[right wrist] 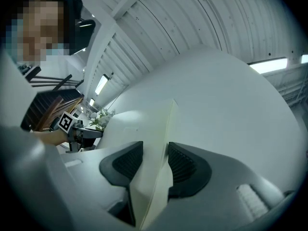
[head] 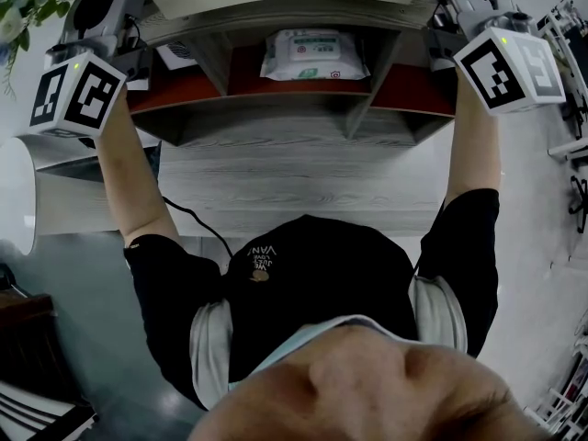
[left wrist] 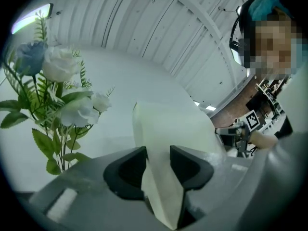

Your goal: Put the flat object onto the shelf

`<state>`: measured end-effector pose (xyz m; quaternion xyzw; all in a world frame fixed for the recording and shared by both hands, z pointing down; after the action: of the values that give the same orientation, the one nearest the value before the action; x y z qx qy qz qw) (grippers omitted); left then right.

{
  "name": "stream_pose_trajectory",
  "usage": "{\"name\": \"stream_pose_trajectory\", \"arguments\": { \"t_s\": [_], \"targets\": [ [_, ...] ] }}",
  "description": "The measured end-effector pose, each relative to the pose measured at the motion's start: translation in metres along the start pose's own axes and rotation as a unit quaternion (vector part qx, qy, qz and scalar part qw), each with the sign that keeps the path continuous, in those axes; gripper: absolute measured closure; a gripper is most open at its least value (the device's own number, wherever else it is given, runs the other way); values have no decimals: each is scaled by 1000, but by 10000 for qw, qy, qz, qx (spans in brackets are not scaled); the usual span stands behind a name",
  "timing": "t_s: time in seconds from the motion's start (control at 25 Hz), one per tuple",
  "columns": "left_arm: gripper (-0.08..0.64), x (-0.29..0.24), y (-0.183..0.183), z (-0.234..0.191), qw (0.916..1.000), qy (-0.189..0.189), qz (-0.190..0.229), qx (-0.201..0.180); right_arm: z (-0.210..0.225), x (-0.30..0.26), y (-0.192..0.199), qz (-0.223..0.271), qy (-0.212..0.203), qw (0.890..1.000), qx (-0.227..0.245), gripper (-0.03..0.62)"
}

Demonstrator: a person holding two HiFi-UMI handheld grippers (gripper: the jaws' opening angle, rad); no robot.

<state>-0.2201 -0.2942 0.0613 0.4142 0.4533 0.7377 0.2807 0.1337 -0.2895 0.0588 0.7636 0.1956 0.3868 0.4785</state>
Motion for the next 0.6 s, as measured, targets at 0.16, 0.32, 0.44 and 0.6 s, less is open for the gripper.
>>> {"name": "stream_pose_trajectory", "arguments": {
  "t_s": [0.16, 0.32, 0.44, 0.6],
  "targets": [
    [397, -5, 9, -4, 9999, -7, -130, 2, 5, -2, 9, -117, 28, 9999, 13, 436],
    [399, -11, 16, -7, 9997, -20, -256, -45, 9, -7, 17, -285, 87, 9996, -22, 436],
    [399, -14, 20, -8, 9996, -36, -285, -62, 12, -12, 23, -360, 102, 9993, -55, 437],
    [400, -18, 25, -9, 9994, -33, -331, -121, 17, -15, 30, -405, 116, 9991, -73, 437]
  ]
}}
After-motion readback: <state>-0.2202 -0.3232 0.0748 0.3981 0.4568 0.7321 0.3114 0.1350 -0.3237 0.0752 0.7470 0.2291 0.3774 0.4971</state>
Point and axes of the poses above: the fingertips, and each gripper's own axes: x backward along the fingers, z to its right, y out of its underside, the point moved 6 cm from there along x, backward along the fingers, and after that the axes turned 2 degrees about -y, right-handed, at the moved point
